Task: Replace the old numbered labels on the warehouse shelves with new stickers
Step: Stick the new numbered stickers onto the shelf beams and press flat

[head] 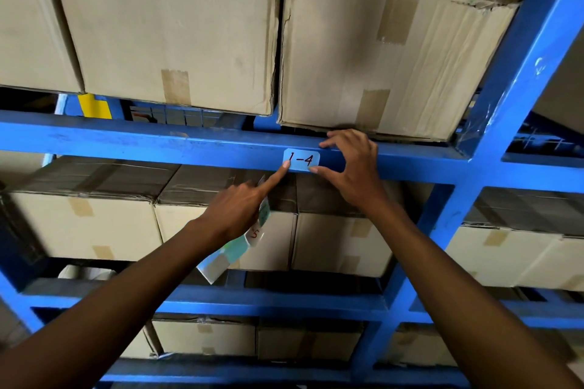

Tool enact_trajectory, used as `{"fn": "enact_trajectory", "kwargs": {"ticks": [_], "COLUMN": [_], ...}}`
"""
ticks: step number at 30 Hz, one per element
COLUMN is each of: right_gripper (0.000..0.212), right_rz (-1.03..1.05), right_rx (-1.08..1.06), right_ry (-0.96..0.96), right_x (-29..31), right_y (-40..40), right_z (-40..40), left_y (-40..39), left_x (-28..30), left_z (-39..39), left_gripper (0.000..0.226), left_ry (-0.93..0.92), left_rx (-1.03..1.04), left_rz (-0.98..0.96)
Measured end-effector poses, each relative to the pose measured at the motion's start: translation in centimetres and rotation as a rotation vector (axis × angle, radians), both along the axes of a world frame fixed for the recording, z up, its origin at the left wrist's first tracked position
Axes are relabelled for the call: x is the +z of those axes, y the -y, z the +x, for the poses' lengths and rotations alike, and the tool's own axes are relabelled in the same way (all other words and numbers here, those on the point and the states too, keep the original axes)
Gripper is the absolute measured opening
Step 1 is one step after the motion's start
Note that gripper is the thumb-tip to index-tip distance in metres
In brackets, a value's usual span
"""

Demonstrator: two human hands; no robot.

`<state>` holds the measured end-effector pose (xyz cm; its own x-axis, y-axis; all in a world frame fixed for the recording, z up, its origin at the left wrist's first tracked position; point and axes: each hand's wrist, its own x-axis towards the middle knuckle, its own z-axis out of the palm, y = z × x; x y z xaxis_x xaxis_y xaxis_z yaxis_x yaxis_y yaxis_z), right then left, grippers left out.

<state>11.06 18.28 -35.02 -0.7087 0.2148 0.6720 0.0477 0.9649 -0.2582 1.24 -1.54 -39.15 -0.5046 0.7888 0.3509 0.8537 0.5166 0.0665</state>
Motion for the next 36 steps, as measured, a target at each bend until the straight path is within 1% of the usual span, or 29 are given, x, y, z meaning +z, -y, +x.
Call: {"fn": "enact_trajectory", "kwargs": {"ticks": [2,5,9,11,13,17,19,21,25,28,32,34,36], "right_gripper": [0.039,0.037,0.035,0.031,0.027,0.026,0.024,0.020,0.012,0.009,0.016,0.022,0.027], "right_rz": [0.015,0.050,0.062,0.068,0.055,0.055,0.013,-0.088,-0.219,-0.237,-0.262,-0.244,-0.235], "right_rx": [0.034,0.049,0.027,0.015,0.012,-0.017,-0.029,-0.036,-0.081,-0.166,-0.247,-0.274,-0.291], "right_ry": [0.036,0.085,0.065,0.058,0.075,0.119,0.068,-0.044,-0.221,-0.301,-0.284,-0.274,-0.306], "right_x": [0.6,1.2,1.7,2.0,2.2,2.3,2.5,3.0,4.0,4.2,3.6,3.8,4.3], "right_y": [-0.6,-1.1,-0.5,-0.3,-0.5,-1.3,-1.4,-1.4,-1.5,-2.0,-3.7,-5.4,-7.4], "right_z": [0.2,0.5,0.3,0.0,0.0,1.0,2.1,3.8,8.6,13.1,18.0,20.1,22.2], "left_y": [0.0,0.1,0.1,0.1,0.1,-0.4,-1.0,-1.8,-4.2,-6.7,-10.1,-12.0,-14.1], "left_x": [0.2,0.2,-0.2,-0.3,-0.4,-0.6,-0.2,0.8,2.5,3.7,5.0,6.2,7.4], "left_z": [0.2,0.0,0.1,0.3,0.2,1.0,2.2,3.7,6.5,8.6,11.2,13.0,15.4], "left_gripper": [0.101,0.102,0.100,0.096,0.091,0.075,0.071,0.069,0.068,0.070,0.071,0.071,0.069], "left_ry": [-0.005,0.060,0.157,0.224,0.291,0.437,0.525,0.642,0.984,1.156,1.253,1.262,1.263], "left_rx": [0.011,-0.034,-0.082,-0.117,-0.201,-0.325,-0.338,-0.346,-0.397,-0.450,-0.543,-0.570,-0.604], "left_rz": [-0.007,0.000,0.060,0.097,0.142,0.279,0.353,0.452,0.655,0.749,0.825,0.835,0.862]}}
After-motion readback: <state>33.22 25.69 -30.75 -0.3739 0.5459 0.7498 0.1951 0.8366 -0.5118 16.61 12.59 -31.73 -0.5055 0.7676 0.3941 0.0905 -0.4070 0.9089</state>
